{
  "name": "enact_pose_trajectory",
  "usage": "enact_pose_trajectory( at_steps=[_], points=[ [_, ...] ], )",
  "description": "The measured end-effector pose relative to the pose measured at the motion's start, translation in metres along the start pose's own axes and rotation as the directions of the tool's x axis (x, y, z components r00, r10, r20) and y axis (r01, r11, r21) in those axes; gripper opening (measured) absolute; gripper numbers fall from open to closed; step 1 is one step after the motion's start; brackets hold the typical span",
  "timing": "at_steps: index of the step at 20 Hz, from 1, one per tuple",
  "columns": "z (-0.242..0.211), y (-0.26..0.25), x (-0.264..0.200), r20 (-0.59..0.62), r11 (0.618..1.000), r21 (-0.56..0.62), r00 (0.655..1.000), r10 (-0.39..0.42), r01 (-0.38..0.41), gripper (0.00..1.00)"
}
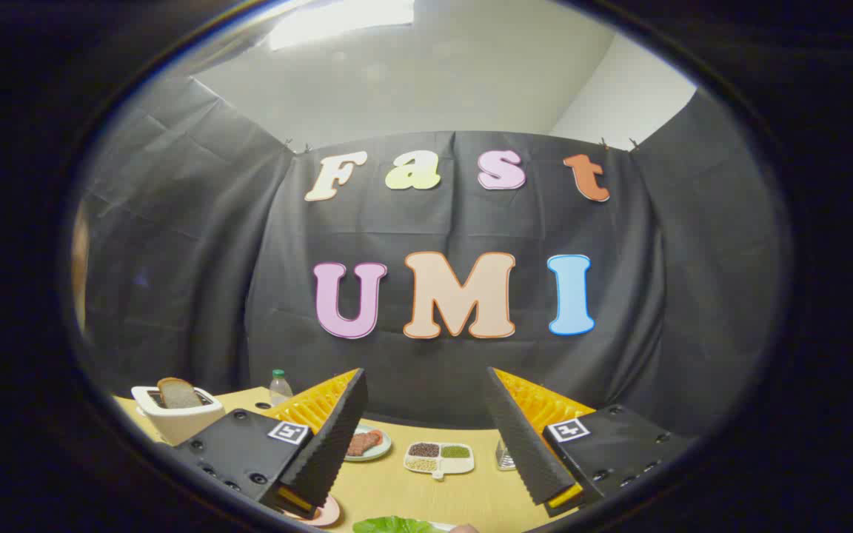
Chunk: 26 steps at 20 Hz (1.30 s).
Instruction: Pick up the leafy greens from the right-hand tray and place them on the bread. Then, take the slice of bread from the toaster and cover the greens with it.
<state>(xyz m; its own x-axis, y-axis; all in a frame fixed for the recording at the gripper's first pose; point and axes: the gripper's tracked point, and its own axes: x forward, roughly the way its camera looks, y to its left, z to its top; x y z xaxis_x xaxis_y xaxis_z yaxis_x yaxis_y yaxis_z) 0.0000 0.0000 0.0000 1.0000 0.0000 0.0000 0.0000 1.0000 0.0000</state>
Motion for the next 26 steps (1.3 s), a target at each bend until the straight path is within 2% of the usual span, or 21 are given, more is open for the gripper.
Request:
enact_pose_trajectory(
  at_steps=[8, 19, 23, 26],
  points=[
    [-0.007, 0.012, 0.019, -0.022, 0.999, 0.026, 0.999, 0.027, -0.027, 1.00],
    [-0.011, -0.007, 0.024, -0.027, 1.000, 0.017, 0.999, 0.021, -0.021, 1.00],
    [-0.027, -0.008, 0.022, -0.072, 0.999, -0.001, 0.996, 0.051, -0.051, 1.00],
    [-0.053, -0.006, 0.018, -0.156, 0.995, -0.005, 0.983, 0.101, -0.103, 1.00]
  ],
)
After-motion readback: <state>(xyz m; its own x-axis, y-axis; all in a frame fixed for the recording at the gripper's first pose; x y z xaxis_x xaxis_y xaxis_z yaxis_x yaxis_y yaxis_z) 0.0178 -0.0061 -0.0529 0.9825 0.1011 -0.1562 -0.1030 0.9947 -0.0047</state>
